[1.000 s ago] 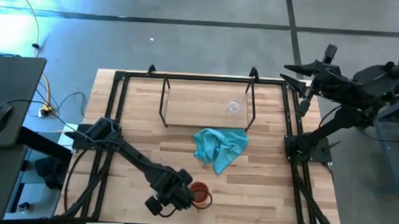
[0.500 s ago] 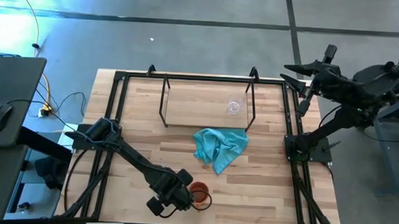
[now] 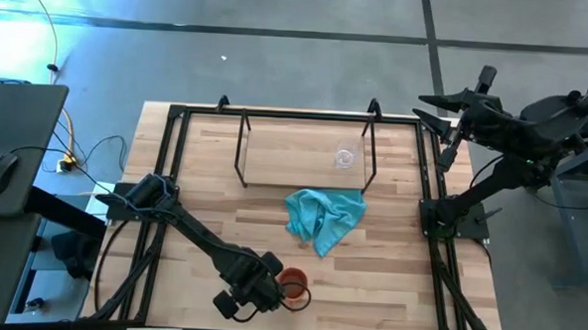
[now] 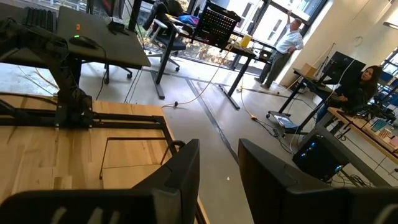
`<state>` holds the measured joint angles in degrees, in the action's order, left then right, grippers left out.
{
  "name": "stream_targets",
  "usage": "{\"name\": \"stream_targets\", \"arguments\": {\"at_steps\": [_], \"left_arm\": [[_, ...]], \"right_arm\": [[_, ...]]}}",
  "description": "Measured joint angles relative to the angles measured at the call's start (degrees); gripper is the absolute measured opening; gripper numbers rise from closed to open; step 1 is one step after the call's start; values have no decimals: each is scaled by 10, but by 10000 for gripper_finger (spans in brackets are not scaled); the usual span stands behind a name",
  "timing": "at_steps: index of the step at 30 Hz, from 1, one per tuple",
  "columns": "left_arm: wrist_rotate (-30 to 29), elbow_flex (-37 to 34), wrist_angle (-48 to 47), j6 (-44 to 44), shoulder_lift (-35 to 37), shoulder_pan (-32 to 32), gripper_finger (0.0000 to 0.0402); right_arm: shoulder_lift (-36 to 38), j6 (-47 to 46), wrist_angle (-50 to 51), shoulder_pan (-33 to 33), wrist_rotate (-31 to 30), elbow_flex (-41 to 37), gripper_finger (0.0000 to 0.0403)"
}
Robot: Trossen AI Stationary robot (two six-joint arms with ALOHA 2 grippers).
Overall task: Stack small to large cups/mugs on shelf
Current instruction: Put the blue mug on the shelf
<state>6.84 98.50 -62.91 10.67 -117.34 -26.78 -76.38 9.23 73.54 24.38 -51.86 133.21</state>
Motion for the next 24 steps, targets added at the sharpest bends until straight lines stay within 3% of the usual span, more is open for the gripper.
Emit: {"name": "stream_targets", "arguments": {"at_steps": [24], "left_arm": [[-30, 0, -19, 45, 0, -6, 124]], "right_arm": [[0, -3, 0, 0, 0, 0, 101]]}}
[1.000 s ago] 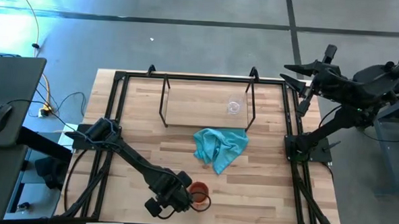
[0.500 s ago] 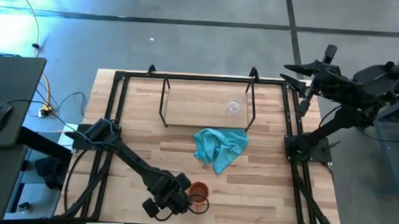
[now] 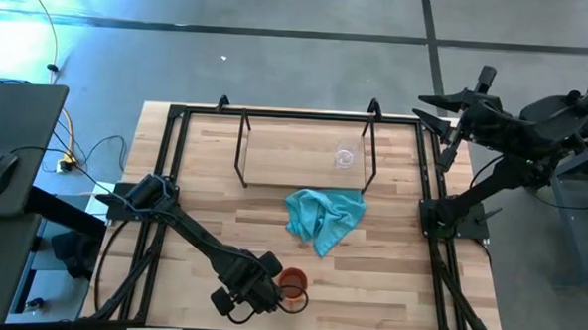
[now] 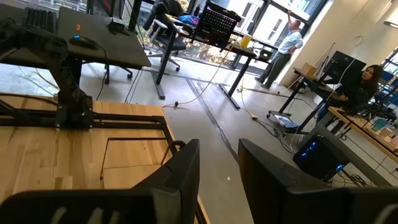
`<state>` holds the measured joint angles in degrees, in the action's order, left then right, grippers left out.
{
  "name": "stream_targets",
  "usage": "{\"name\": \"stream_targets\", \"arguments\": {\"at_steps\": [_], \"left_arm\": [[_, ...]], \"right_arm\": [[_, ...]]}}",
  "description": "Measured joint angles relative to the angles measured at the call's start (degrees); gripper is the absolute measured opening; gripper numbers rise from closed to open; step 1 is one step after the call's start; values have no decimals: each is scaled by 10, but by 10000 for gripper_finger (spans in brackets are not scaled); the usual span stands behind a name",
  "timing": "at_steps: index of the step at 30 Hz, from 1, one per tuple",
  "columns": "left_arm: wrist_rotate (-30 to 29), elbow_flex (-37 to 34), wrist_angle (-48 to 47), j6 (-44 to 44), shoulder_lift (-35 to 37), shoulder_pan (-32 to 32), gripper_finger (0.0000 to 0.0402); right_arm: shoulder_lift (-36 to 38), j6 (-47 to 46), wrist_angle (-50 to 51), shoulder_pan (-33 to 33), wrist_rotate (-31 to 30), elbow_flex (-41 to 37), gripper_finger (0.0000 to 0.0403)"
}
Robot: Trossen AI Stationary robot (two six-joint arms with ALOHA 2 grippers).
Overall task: Stack small to large cups/mugs on shelf
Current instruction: Put the blue mug on the shelf
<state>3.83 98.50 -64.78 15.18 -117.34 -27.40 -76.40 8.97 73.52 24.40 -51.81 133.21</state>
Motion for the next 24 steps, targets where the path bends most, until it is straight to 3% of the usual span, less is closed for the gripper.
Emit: {"name": "stream_targets", "arguments": {"at_steps": [24], "left_arm": [[6, -1, -5, 24, -11, -11, 124]], "right_arm": [[0, -1, 9, 0, 2, 0, 101]]}}
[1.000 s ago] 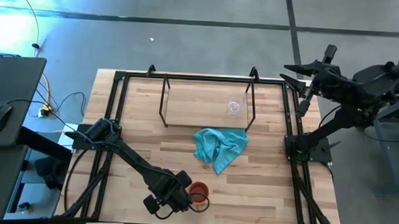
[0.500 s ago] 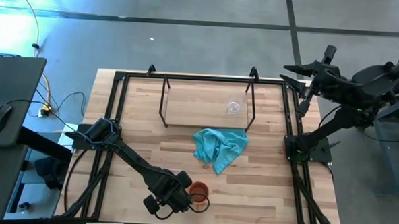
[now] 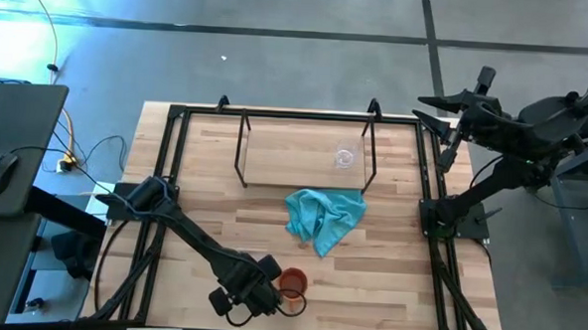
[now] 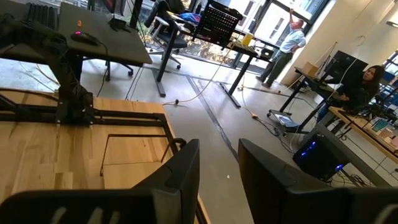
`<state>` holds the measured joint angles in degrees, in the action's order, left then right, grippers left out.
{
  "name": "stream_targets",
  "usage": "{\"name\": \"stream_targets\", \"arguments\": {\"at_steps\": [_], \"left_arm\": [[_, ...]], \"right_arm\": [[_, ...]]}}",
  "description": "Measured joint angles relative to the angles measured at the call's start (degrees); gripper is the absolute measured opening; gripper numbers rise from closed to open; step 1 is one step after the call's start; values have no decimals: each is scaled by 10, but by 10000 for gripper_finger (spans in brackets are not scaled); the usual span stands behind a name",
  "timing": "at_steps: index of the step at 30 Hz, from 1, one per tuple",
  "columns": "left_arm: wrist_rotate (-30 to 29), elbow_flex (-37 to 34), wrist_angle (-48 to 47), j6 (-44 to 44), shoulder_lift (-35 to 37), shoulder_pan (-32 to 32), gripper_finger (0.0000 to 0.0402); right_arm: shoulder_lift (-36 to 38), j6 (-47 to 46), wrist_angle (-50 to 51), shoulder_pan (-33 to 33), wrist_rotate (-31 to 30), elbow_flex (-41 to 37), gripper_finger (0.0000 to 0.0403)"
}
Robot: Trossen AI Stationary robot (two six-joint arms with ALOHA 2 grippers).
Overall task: Stack small to large cups/mugs on shelf
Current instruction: Put the blue mug on the shelf
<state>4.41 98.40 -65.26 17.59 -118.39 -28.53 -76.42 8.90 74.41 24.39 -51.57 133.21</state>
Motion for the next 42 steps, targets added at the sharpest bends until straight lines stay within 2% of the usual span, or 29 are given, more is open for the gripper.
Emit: {"name": "stream_targets", "arguments": {"at_steps": [7, 11, 26, 35, 42], "left_arm": [[1, 0, -1, -2, -24, -6, 124], [-18, 1, -1, -5, -25, -3, 121], [-18, 6, -28, 9, -24, -4, 39], [-29, 6, -59, 21, -23, -4, 39], [-27, 6, -66, 49, 16, 2, 39]], "right_arm": [[0, -10, 2, 0, 1, 0, 101], [0, -10, 2, 0, 1, 0, 101], [0, -12, 4, 0, 10, 0, 101], [0, -14, 4, 0, 12, 0, 101], [0, -14, 4, 0, 12, 0, 101]]}}
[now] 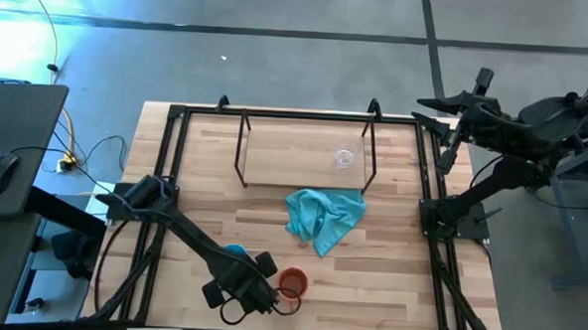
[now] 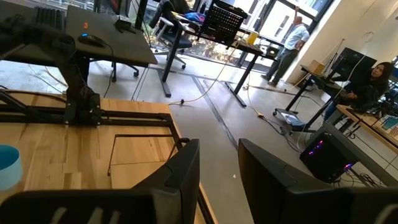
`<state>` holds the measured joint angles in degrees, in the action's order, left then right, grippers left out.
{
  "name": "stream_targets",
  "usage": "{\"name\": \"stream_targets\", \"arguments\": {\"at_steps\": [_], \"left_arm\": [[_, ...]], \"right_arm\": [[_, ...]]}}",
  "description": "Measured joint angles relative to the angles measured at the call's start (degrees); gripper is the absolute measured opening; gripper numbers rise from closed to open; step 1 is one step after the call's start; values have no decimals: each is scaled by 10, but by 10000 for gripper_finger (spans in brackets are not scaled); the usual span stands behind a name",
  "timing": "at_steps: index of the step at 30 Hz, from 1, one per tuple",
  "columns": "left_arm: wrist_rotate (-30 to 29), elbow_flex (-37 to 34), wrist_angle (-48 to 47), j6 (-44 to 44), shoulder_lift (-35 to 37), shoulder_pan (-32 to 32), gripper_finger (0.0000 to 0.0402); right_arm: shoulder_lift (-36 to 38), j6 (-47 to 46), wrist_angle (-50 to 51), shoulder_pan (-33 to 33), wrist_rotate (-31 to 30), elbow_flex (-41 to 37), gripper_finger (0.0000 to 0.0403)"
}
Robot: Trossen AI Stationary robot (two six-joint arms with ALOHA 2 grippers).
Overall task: Stack small to large cups/mugs on shelf
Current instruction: Put the blue mug on the shelf
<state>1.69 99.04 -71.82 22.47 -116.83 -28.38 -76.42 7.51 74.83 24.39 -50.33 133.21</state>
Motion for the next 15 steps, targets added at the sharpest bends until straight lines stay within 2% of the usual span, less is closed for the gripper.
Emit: {"name": "stream_targets", "arguments": {"at_steps": [7, 15], "left_arm": [[15, 1, -12, 4, 51, 27, 39], [-30, 76, -90, 37, 62, 82, 39]], "right_arm": [[0, 0, 0, 0, 13, 0, 101], [0, 0, 0, 0, 20, 0, 101]]}}
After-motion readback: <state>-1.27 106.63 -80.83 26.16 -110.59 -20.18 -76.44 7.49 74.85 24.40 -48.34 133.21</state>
